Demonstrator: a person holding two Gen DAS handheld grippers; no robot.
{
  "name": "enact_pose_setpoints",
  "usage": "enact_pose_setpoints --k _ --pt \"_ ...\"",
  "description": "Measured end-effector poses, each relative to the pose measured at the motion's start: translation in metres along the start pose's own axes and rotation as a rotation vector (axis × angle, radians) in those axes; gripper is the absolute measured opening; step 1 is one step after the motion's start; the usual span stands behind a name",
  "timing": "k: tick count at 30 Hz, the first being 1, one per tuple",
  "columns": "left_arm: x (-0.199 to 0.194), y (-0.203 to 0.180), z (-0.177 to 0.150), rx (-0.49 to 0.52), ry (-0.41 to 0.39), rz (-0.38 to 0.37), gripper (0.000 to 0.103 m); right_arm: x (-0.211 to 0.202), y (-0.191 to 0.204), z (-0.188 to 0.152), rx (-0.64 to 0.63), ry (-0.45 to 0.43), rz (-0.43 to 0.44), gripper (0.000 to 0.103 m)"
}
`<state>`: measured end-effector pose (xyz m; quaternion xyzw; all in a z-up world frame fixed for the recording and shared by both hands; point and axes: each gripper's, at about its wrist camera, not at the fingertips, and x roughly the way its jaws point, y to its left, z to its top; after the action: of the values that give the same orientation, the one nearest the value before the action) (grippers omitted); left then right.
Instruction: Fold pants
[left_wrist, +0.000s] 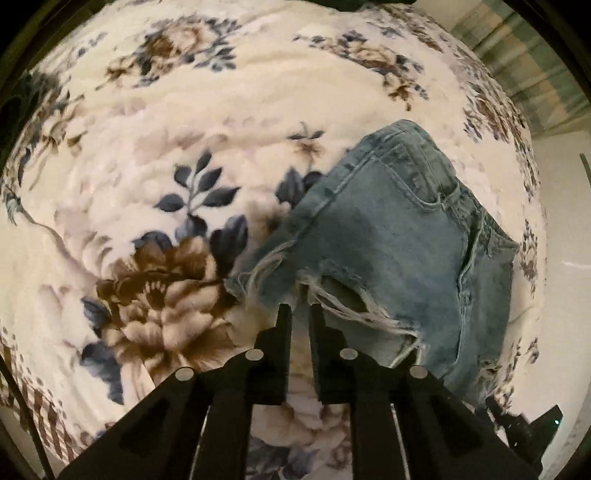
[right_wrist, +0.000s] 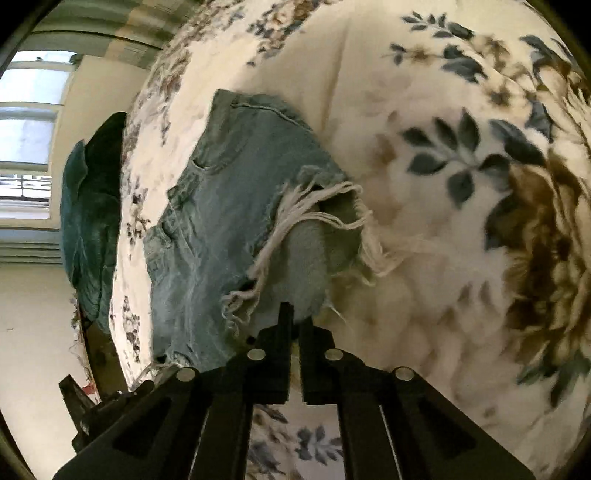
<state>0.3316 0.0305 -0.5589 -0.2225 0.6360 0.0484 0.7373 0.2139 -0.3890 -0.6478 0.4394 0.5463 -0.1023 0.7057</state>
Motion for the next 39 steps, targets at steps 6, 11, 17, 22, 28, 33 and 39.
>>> enact_pose_setpoints --k 6,11,17,22,28,33,39 --pt "-0.039 0.012 0.017 -0.026 -0.07 0.012 0.032 -0.029 -0.008 0.059 0.035 -0.08 0.01 0.069" --pt "-0.016 -0.029 0.078 0.028 -0.136 0.013 0.063 -0.002 0.028 0.133 -0.049 -0.035 -0.017 0.074" --pt "0.099 -0.107 0.144 0.275 -0.003 0.094 0.063 0.099 0.075 0.207 -0.213 0.142 -0.105 0.074" --pt "0.142 -0.15 0.142 0.536 -0.001 0.231 0.049 0.126 0.092 0.22 -0.346 0.148 -0.112 0.049" --pt "0.15 -0.159 0.149 0.552 -0.002 0.273 0.044 0.11 0.068 0.235 -0.24 0.053 -0.074 0.016" --pt "0.103 -0.178 0.122 0.726 -0.122 0.395 0.045 0.098 0.043 0.231 -0.138 0.184 0.077 0.045" --pt "0.072 -0.161 0.075 0.74 -0.185 0.471 0.046 0.066 -0.011 0.185 -0.104 0.258 0.135 0.062"
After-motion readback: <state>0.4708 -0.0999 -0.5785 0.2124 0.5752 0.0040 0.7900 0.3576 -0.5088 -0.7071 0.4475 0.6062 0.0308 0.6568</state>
